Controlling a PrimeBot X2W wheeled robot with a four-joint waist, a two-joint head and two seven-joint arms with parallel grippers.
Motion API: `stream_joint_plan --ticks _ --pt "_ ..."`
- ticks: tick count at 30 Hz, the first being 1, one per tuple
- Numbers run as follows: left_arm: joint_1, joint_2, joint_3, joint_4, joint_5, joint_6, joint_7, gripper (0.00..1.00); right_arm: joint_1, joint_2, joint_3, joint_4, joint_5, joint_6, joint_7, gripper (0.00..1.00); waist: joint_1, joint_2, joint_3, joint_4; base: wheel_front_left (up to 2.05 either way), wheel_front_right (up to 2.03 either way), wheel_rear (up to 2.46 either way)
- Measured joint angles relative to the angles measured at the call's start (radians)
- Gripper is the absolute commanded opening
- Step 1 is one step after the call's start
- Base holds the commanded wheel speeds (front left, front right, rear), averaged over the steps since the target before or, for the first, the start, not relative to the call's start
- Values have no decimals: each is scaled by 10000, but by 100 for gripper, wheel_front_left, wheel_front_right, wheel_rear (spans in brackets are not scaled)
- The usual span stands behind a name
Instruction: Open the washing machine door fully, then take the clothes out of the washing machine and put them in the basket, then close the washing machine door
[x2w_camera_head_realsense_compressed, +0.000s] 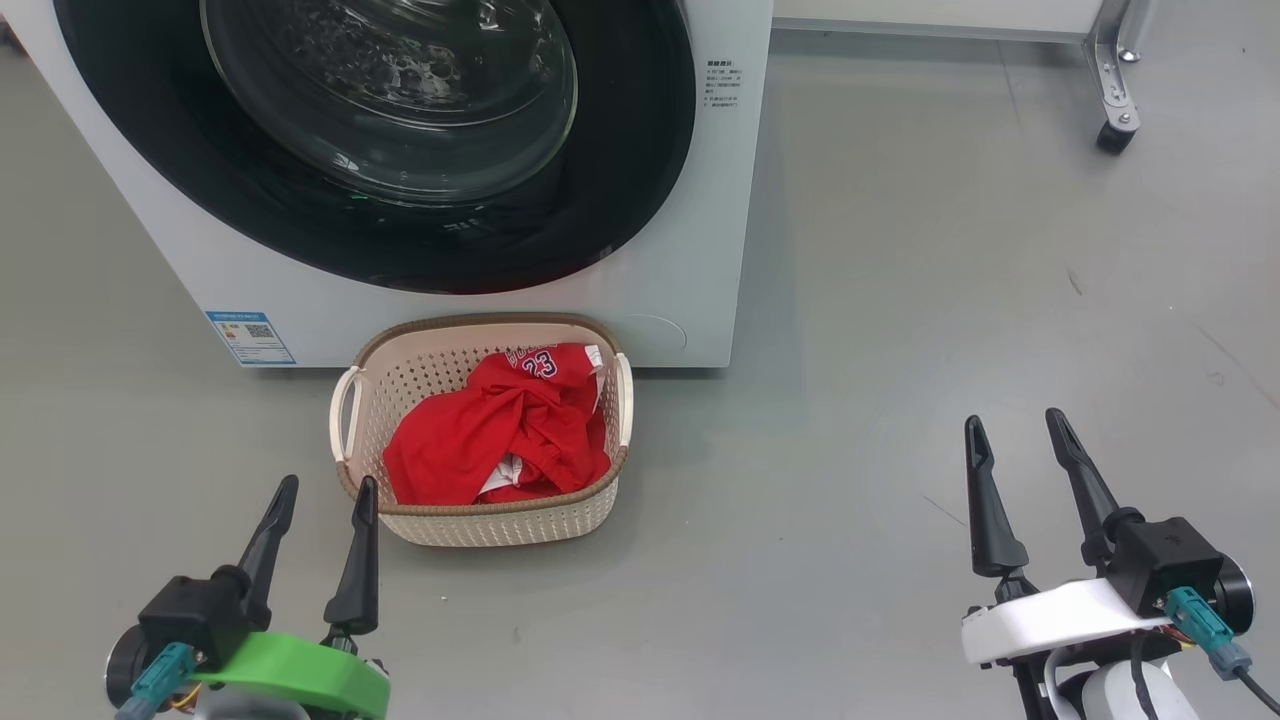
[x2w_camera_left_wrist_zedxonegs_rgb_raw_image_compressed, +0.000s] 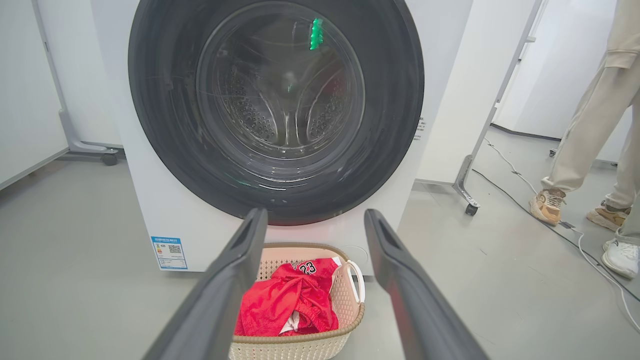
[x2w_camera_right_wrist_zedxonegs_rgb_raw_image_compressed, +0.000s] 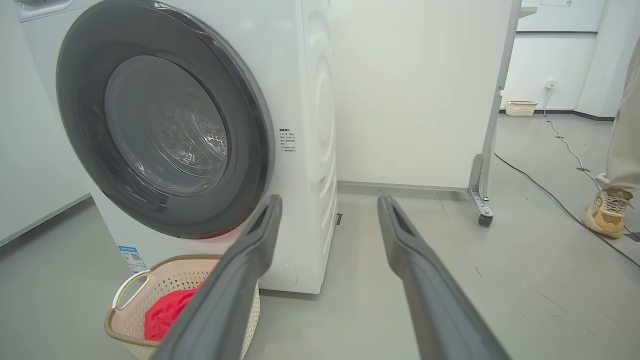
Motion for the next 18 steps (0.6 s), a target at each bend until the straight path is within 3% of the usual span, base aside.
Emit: stream_joint_plan --ticks 16,17,18 --pt "9 48 -259 -31 -752 0 0 100 155 17 -36 -98 -29 6 0 100 0 0 -21 -45 0 0 0" --pt "12 50 -305 -33 -792 0 0 0 157 21 -36 -100 -29 6 0 0 0 0 -25 -44 0 0 0" --pt "18 17 -316 42 -800 0 13 0 162 25 -27 -27 -17 6 4 0 0 0 -26 -44 0 0 0"
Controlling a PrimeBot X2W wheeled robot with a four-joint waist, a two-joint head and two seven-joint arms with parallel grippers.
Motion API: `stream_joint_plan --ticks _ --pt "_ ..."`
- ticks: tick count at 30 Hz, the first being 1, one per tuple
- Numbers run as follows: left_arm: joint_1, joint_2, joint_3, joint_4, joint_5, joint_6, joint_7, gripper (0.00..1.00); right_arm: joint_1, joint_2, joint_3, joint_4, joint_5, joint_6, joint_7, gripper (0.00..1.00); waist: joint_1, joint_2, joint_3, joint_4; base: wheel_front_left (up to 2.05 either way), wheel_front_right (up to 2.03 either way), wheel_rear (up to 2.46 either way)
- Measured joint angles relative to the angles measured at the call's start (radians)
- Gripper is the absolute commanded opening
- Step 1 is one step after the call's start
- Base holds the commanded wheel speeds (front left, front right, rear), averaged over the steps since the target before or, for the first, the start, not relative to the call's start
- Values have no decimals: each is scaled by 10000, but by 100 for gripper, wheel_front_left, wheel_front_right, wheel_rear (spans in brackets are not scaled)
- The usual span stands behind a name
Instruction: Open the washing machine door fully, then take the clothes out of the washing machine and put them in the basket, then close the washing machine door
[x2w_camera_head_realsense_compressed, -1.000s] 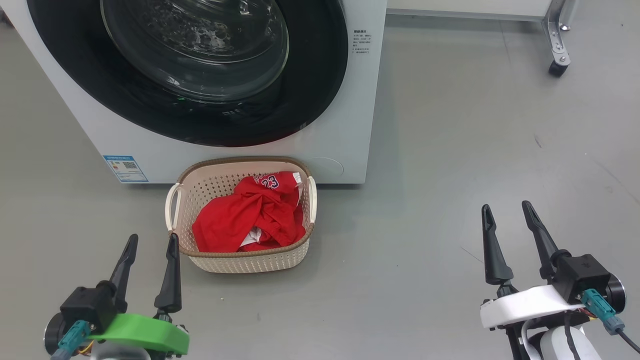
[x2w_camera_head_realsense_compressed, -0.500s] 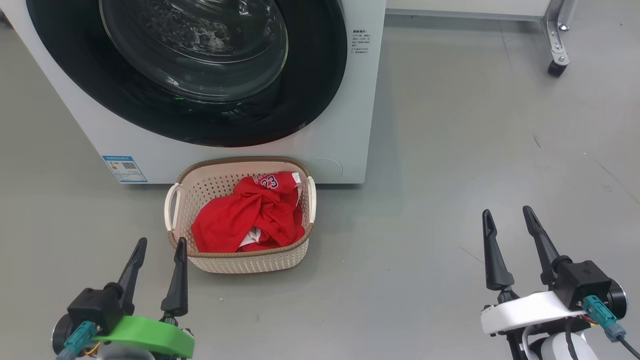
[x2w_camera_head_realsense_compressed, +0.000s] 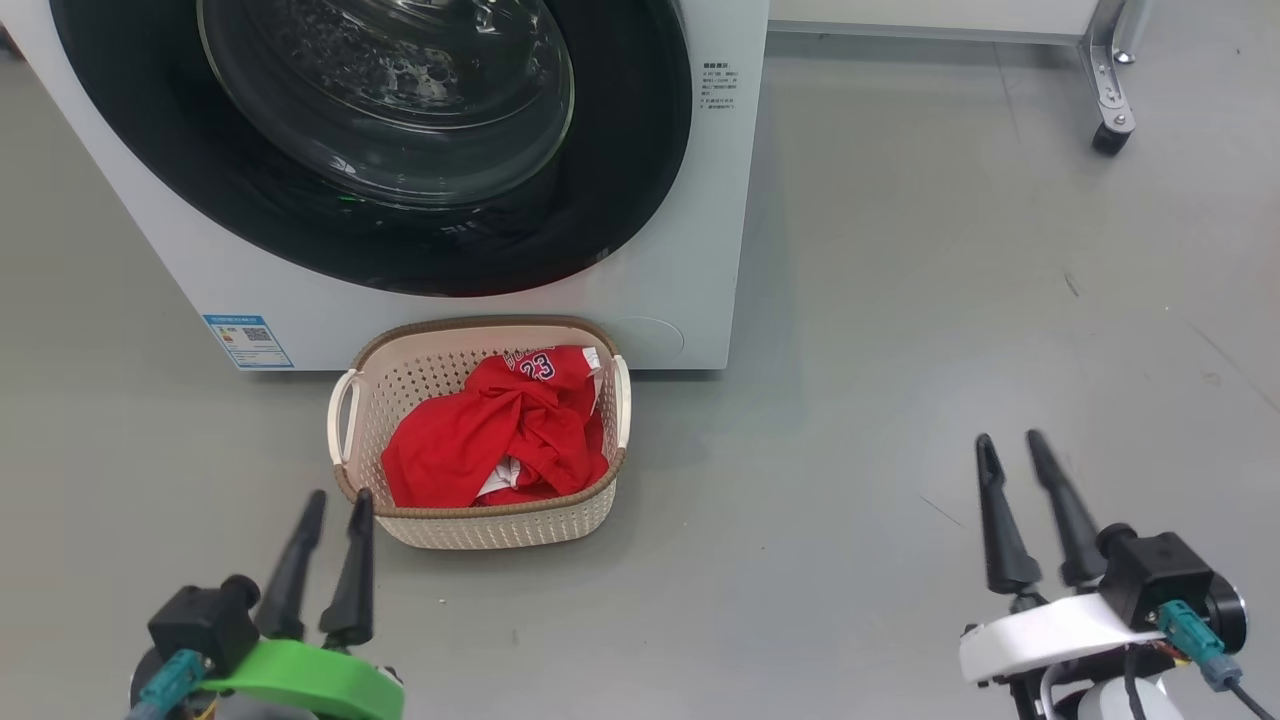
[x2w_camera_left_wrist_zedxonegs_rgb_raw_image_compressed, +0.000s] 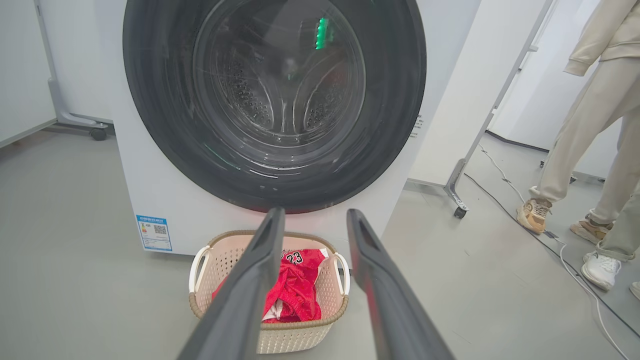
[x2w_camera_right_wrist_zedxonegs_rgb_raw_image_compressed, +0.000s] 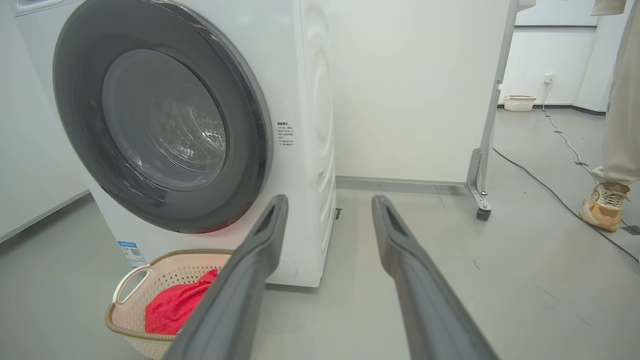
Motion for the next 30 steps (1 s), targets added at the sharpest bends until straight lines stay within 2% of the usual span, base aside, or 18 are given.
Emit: stream_joint_plan --ticks 9,18,30 --pt "282 -199 -75 476 -255 0 44 0 364 88 100 512 267 13 8 0 0 0 -8 -23 0 0 0" --pt "282 -232 44 435 -1565 0 336 0 425 117 117 389 1668 188 69 0 0 0 -65 -110 0 0 0" --pt "281 -263 320 412 -2915 0 709 0 403 119 -224 428 3557 222 500 0 0 0 -123 -187 0 0 0"
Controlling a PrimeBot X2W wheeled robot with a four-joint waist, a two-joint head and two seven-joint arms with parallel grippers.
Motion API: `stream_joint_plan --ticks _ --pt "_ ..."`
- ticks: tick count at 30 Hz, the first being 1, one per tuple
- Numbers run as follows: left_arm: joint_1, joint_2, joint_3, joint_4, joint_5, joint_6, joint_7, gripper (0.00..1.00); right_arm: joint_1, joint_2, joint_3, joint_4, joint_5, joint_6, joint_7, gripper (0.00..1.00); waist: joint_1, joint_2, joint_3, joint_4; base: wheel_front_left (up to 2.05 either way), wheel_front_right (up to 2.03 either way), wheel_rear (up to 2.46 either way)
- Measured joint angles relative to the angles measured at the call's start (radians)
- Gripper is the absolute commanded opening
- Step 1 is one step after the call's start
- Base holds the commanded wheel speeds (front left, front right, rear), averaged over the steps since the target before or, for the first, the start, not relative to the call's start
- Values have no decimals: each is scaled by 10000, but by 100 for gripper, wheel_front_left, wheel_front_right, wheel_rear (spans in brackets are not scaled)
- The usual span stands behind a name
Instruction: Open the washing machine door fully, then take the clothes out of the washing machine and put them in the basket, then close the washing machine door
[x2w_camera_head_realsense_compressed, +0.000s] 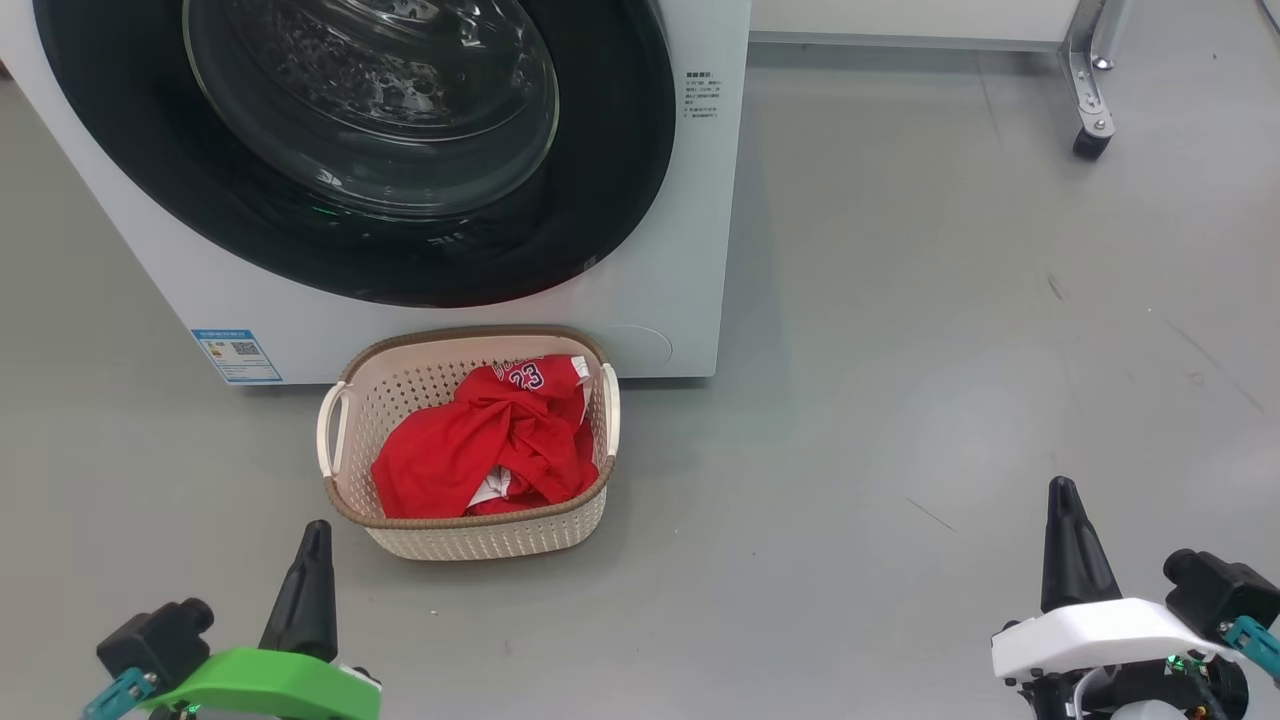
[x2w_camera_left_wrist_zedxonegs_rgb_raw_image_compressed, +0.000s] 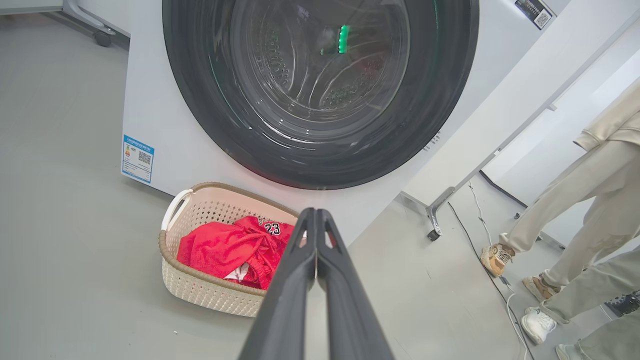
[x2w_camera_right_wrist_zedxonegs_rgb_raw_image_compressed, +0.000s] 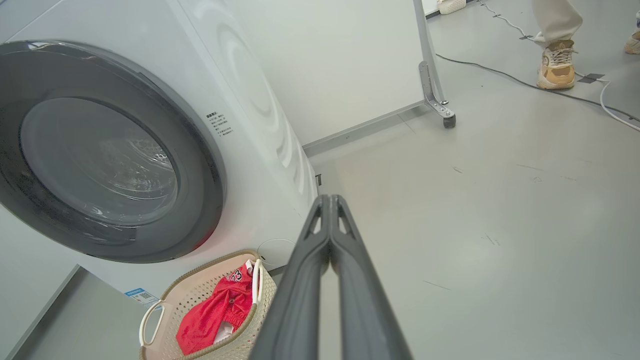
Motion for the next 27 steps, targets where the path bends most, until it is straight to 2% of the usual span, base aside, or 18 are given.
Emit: stream_joint_plan --ticks 27 --pt "-22 23 512 31 -2936 2 867 0 -350 -215 -474 474 3747 324 838 0 0 0 -133 -182 0 0 0"
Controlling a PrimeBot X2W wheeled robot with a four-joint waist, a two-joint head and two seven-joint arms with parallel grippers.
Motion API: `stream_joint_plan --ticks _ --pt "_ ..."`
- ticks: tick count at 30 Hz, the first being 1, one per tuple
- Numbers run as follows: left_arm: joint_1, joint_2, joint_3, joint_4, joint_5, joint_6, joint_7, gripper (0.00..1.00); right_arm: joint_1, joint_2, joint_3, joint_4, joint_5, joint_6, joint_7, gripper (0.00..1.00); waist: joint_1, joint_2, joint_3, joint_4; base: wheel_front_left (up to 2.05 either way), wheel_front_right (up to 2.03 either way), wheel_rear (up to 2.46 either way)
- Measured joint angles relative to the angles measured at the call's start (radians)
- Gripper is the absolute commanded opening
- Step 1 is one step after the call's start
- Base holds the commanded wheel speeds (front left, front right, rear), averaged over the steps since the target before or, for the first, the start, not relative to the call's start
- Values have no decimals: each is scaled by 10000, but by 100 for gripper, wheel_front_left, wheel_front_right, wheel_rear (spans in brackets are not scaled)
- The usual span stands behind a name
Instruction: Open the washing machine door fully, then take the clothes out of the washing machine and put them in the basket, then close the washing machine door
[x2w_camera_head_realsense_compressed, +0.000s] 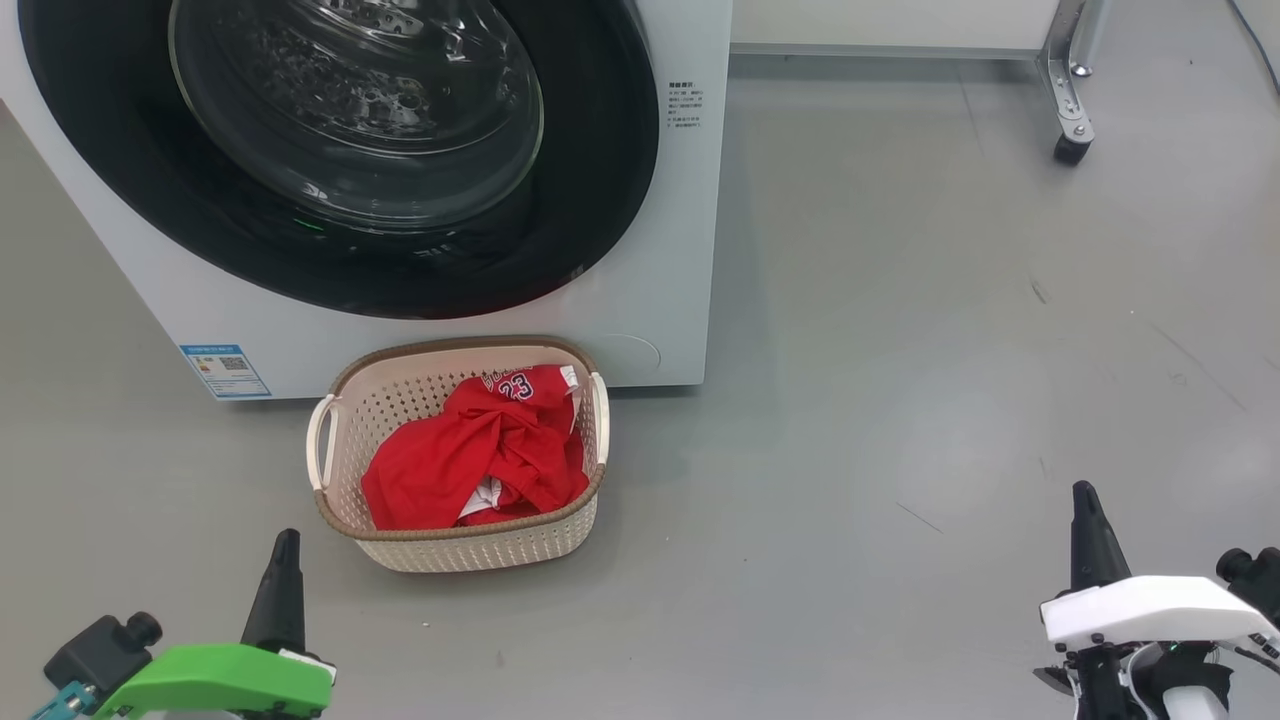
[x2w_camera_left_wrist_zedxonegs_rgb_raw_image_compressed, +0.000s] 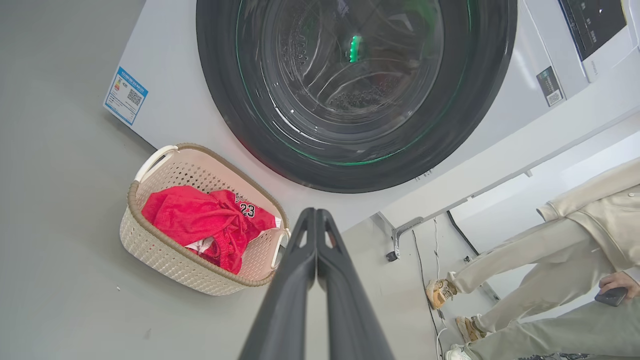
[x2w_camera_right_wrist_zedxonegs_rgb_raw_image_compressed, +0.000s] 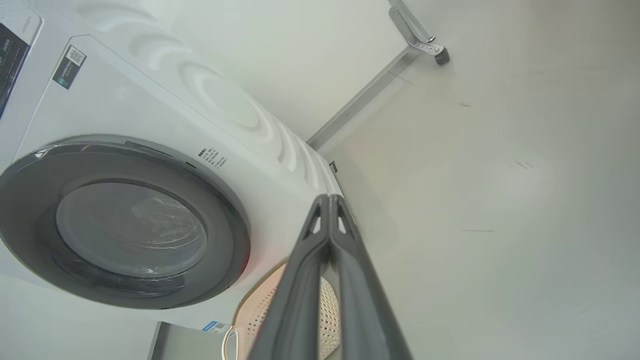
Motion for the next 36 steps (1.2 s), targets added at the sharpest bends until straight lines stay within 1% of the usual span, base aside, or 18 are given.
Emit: stream_joint_plan --ticks 3,8,10,13,15,24,26,36 --pt "-7 2 75 13 -374 0 94 0 -90 -29 -63 50 433 75 92 0 0 0 -16 -21 0 0 0" --pt "-18 6 165 31 -949 0 236 0 -126 -56 -148 174 1133 88 230 0 0 0 -43 -57 0 0 0" --pt "-25 10 192 36 -1135 0 311 0 -164 -69 -180 226 1444 173 272 0 0 0 -53 -71 0 0 0" --pt "-53 12 245 52 -1534 0 405 0 -270 -86 -224 297 1841 180 364 0 0 0 -69 -92 0 0 0" --pt "-73 12 288 71 -1708 0 458 0 -310 -98 -257 334 2140 257 441 0 0 0 -80 -106 0 0 0" --pt "-191 17 485 100 -2782 0 746 0 -455 -157 -416 543 3404 366 696 0 0 0 -128 -170 0 0 0" --pt "-194 19 518 109 -2953 0 826 0 -508 -182 -447 573 3666 441 734 0 0 0 -138 -184 0 0 0" --pt "-304 25 734 173 -4117 0 1108 0 -699 -242 -608 813 5095 610 1012 0 0 0 -192 -256 0 0 0"
